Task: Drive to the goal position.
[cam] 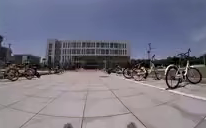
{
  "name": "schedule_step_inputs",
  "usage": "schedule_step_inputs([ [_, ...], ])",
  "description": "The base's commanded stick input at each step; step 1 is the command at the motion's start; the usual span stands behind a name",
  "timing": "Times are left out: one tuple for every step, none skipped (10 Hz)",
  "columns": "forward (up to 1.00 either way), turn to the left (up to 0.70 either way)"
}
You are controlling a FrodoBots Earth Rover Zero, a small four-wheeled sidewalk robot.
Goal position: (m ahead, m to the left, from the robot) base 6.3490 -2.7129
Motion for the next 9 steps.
schedule_step_inputs([
  [0.45, 0.03],
  [0.45, 0.03],
  [0.45, 0.03],
  [0.45, 0.03],
  [0.45, 0.03],
  [0.45, 0.03],
  [0.45, 0.03],
  [0.45, 0.03],
  [0.45, 0.03],
])
